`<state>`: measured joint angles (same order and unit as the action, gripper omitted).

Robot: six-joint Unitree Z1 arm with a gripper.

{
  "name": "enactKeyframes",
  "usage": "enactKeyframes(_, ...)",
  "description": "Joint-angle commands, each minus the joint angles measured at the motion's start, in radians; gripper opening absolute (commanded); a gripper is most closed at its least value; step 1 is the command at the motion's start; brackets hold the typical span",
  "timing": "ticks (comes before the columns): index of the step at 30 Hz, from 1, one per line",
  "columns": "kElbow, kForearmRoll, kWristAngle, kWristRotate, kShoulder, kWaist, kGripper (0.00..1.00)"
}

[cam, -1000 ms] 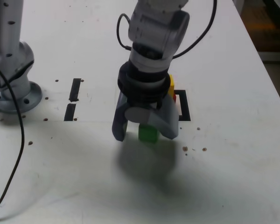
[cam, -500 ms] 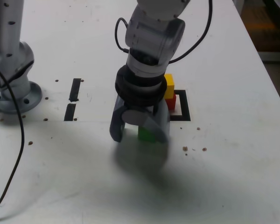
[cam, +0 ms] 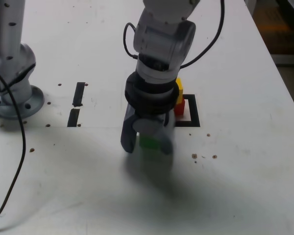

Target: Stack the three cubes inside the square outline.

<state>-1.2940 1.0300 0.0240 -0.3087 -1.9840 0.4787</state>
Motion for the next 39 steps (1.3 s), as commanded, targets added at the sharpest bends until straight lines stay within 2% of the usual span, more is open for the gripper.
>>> enactKeyframes(1, 0.001, 0.001, -0.003, -0.002, -0.005, 0.001, 0.39)
enactKeyframes(4, 0.001, 0.000, -0.007, -0.003, -0.004, 0.001, 0.28)
enactKeyframes(6, 0.003, -0.001, -0.008, -0.004, -0.003, 0.001, 0.24)
enactKeyframes(14, 0.026, 0.041, 0.003, -0.053, 0.021, 0.001, 0.22)
enactKeyframes(19, 0.050, 0.135, 0.020, -0.120, 0.073, 0.001, 0.22)
enactKeyframes(25, 0.031, 0.273, 0.020, -0.174, 0.132, 0.001, 0.23)
enactKeyframes(29, -0.016, 0.328, -0.006, -0.179, 0.153, -0.004, 0.23)
enactKeyframes(39, -0.241, 0.421, -0.112, -0.096, 0.152, -0.080, 0.22)
